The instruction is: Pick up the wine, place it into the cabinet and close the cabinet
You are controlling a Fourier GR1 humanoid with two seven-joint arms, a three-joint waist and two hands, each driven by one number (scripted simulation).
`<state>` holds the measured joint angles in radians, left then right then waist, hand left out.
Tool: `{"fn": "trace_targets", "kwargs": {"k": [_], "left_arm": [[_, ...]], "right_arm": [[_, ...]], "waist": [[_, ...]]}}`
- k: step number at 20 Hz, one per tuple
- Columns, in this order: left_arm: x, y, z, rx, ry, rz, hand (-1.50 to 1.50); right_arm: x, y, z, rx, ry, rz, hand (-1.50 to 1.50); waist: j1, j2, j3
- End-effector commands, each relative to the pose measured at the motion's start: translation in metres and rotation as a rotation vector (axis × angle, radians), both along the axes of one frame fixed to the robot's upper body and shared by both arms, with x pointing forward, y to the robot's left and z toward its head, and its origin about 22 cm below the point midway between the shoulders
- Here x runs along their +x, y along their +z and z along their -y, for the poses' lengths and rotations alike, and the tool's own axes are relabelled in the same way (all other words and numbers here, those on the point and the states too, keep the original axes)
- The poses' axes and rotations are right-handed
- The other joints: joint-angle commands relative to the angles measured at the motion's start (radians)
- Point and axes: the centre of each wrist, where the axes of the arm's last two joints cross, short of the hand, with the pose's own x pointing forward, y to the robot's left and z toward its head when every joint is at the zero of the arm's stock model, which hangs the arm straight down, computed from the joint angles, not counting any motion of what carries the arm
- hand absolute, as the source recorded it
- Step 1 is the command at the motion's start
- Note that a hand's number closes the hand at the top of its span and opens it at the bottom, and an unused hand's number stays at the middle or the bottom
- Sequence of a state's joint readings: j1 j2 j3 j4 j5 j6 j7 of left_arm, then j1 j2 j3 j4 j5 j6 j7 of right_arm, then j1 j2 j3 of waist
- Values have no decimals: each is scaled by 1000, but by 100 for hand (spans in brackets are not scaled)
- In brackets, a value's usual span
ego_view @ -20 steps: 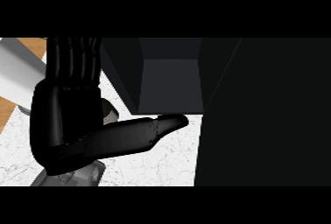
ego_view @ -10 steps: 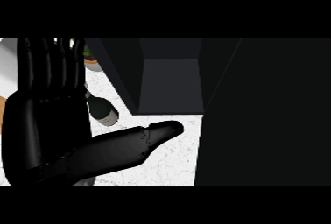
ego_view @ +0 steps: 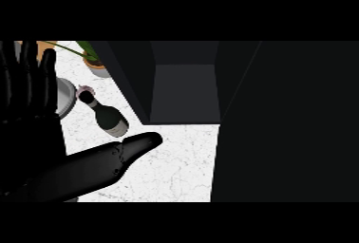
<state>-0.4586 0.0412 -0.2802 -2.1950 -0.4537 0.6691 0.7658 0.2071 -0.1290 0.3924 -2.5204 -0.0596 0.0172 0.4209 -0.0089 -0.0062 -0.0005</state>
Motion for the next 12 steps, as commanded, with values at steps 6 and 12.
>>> {"fn": "trace_targets", "kwargs": {"k": [6, 12], "left_arm": [[-21, -10, -42, 36, 79, -22, -150], [-13, -14, -65, 32, 120, -49, -150]], "right_arm": [[-44, 39, 12, 16, -21, 79, -150], [-35, 38, 9, 14, -3, 86, -150]], "waist": [[3, 0, -1], [4, 4, -1]]}}
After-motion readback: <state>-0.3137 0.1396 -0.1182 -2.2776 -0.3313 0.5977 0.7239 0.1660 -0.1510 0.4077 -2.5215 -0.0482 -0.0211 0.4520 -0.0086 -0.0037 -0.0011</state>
